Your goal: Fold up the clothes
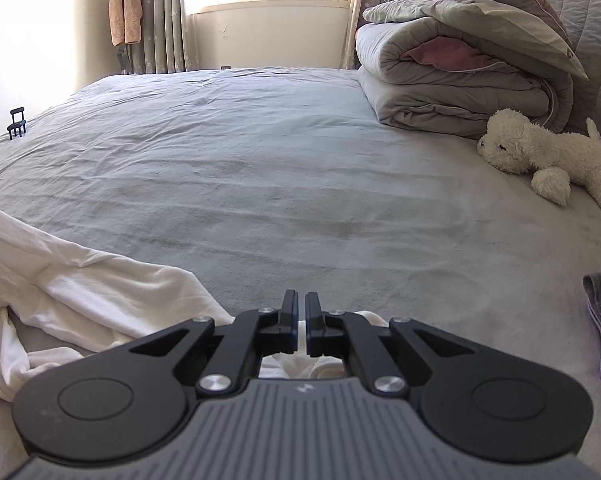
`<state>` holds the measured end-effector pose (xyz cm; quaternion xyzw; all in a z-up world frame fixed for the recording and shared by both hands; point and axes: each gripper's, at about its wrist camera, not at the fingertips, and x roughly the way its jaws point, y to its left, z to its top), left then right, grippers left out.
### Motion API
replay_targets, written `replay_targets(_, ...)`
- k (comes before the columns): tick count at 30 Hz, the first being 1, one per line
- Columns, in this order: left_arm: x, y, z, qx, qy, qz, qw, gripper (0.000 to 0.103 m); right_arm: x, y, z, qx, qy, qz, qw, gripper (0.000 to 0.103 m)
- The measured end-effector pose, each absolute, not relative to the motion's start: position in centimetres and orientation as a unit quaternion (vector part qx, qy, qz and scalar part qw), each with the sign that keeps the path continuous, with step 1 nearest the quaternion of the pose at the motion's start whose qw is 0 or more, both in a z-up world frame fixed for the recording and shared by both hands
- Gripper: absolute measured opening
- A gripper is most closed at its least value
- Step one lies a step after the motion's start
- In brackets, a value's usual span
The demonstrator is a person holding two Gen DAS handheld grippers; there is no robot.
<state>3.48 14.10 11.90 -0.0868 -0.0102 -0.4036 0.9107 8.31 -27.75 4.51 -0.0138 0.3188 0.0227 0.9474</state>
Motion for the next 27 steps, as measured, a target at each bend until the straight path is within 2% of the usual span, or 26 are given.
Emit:
replay_targets(4, 3.6, 14.4, 11.7, -0.096, -0.008, -0.425, 0.900, 0.006, 8.7, -28.4, 4.1, -0.003, 0.328, 0.021, 0.944, 0.004)
replay_targets(6, 3.6, 14.7, 11.6, -0.103, -0.007, -0.433, 0.895, 0.006, 9.0, -28.6, 3.9, 0.006, 0.333, 0.024, 0.943, 0.010)
replay_targets(10, 3.6, 14.8, 11.3, -0.109, -0.002, -0.450, 0.886, 0.006, 9.4, -28.7, 3.3, 0.009, 0.345, 0.031, 0.938, 0.014)
replay_targets(17, 3.7, 14.9, 10.8, -0.119, 0.008, -0.476, 0.871, 0.006, 9.9, -28.7, 2.7, 0.018, 0.354, 0.044, 0.934, 0.017)
replay_targets(18, 3.8, 14.9, 10.8, -0.119, 0.010, -0.475, 0.872, 0.006, 10.1, -28.6, 2.6, 0.020, 0.354, 0.046, 0.934, 0.023)
replay_targets(19, 3.9, 14.9, 10.7, -0.118, 0.013, -0.474, 0.872, 0.006, 10.2, -28.5, 2.5, 0.022, 0.355, 0.049, 0.933, 0.037)
replay_targets(21, 4.0, 14.9, 10.6, -0.117, 0.015, -0.470, 0.875, 0.006, 10.4, -28.3, 2.3, 0.024, 0.356, 0.055, 0.933, 0.047)
replay_targets(27, 4.1, 14.7, 10.7, -0.093, 0.023, -0.443, 0.892, 0.006, 10.0, -26.3, 1.8, -0.032, 0.350, 0.083, 0.932, 0.046)
